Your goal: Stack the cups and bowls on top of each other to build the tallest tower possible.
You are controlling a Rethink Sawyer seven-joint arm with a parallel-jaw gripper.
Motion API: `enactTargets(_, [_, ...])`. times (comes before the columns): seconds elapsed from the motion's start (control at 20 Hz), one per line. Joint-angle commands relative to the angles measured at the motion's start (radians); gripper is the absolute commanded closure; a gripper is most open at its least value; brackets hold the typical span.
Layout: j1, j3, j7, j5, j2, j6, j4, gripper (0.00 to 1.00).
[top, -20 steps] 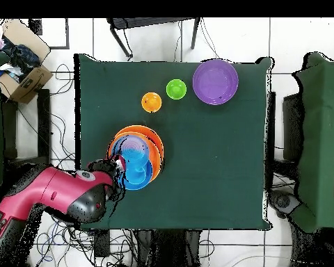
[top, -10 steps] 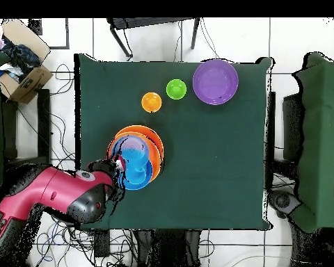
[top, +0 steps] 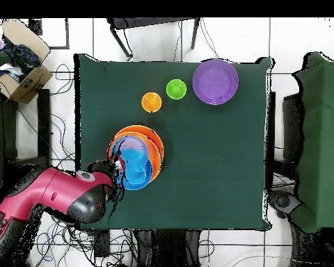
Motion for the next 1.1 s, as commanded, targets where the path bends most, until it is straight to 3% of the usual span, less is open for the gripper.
enactTargets(0.05, [0.020,0.235,0.031,0.040,0.060,0.050,0.022,1.00])
enactTargets(1.1, [0.039,0.255,0.090,0.007,0.067,0.038,0.041,1.00])
